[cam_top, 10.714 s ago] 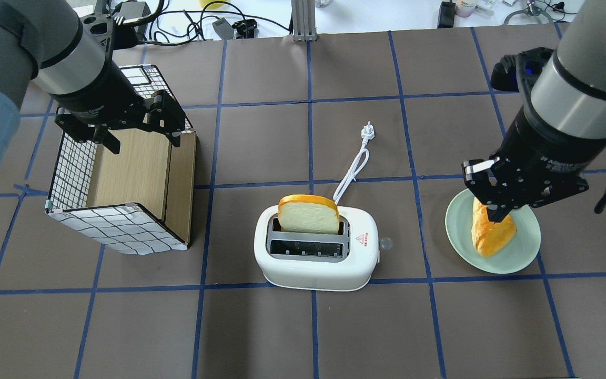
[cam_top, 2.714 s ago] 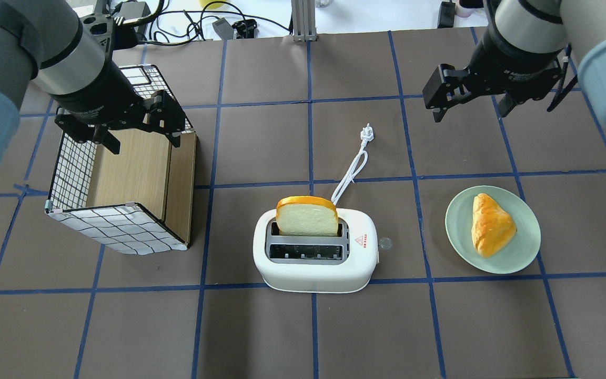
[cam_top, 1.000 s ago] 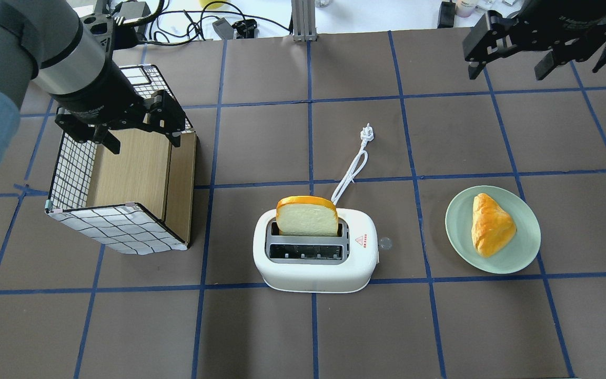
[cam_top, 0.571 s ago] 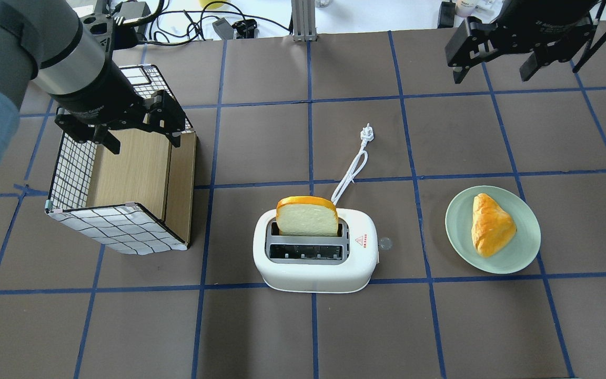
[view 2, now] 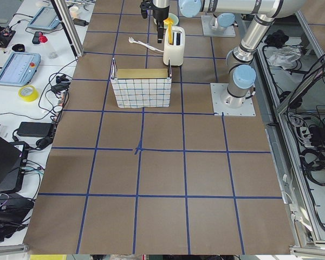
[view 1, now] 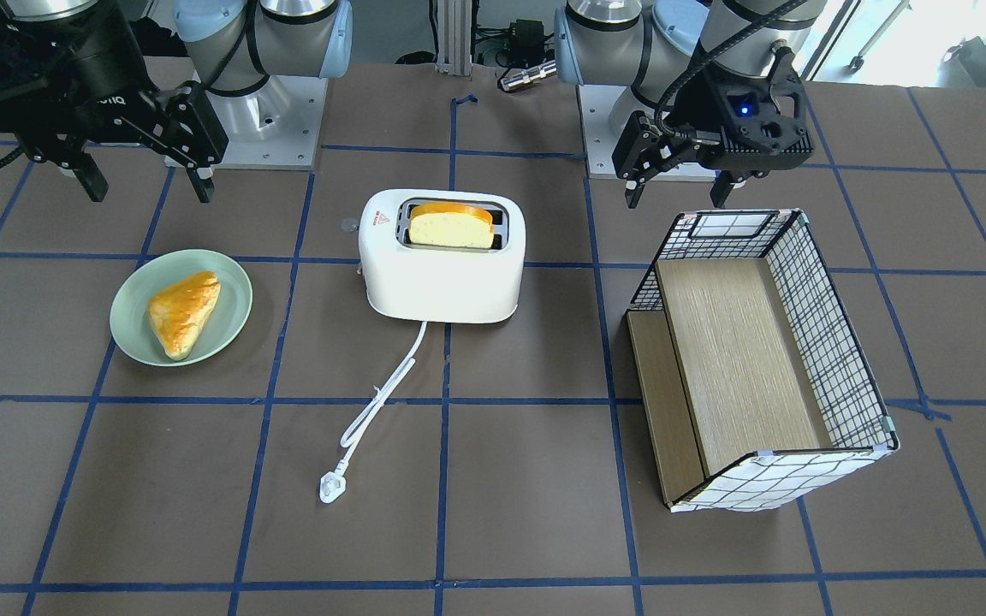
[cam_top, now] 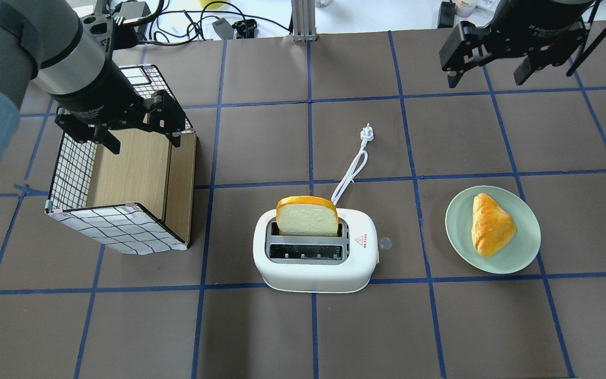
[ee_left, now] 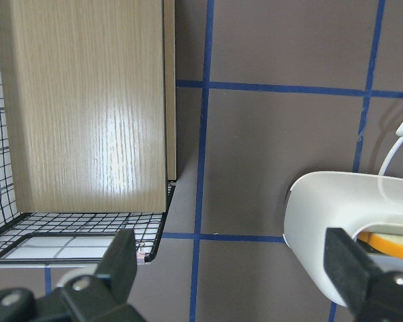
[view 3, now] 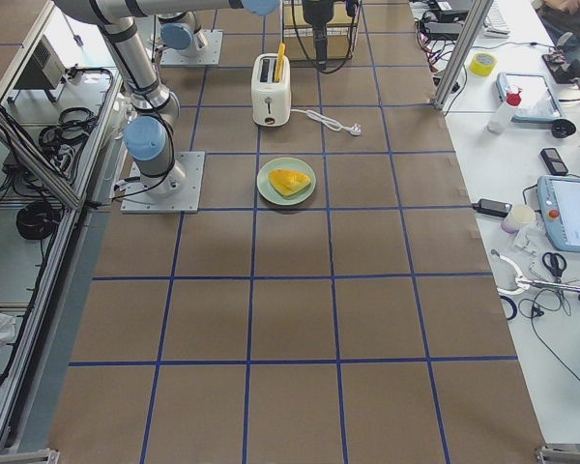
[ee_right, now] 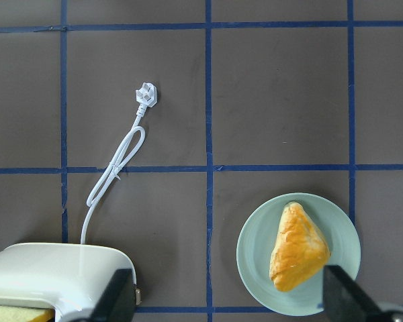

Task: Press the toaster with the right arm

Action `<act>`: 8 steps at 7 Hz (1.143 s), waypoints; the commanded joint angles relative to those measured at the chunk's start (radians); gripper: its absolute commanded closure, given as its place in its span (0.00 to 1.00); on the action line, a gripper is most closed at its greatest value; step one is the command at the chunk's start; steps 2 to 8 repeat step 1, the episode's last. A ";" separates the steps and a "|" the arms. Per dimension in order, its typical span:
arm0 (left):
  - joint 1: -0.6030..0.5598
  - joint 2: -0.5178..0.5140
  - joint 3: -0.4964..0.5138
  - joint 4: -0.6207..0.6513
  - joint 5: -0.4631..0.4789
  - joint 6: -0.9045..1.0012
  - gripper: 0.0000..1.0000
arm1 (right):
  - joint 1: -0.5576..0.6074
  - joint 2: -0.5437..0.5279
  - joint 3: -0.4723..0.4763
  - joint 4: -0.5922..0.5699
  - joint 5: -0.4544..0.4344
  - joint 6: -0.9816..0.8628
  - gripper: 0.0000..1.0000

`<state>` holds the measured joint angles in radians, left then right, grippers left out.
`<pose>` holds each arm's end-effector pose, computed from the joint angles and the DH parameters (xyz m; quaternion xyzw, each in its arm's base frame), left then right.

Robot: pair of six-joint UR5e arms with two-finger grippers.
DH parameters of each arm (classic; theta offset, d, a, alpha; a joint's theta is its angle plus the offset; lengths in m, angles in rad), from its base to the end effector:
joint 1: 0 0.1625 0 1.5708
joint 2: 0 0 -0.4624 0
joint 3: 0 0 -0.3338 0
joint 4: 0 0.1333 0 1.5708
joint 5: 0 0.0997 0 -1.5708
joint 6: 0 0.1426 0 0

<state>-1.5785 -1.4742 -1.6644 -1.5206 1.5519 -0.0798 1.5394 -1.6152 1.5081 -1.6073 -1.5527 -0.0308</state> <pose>-0.1390 -0.3953 0.4867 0.0358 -0.9990 0.0261 0.0106 0.1223 -0.4345 0.5333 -0.0004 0.9974 -0.0720 0.0068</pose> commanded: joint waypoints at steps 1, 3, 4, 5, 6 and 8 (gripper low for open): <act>0.000 0.000 0.000 -0.001 0.000 0.000 0.00 | 0.002 0.001 0.000 0.000 0.002 0.000 0.00; 0.000 0.000 0.000 -0.001 0.000 0.000 0.00 | 0.002 0.001 0.000 0.000 0.002 0.000 0.00; 0.000 0.000 0.000 -0.001 0.000 0.000 0.00 | 0.002 0.001 0.000 0.000 0.002 0.000 0.00; 0.000 0.000 0.000 -0.001 0.000 0.000 0.00 | 0.002 0.001 0.000 0.000 0.002 0.000 0.00; 0.000 0.000 0.000 -0.001 0.000 0.000 0.00 | 0.002 0.001 0.000 0.000 0.002 0.000 0.00; 0.000 0.000 0.000 -0.001 0.000 0.000 0.00 | 0.002 0.001 0.000 0.000 0.002 0.000 0.00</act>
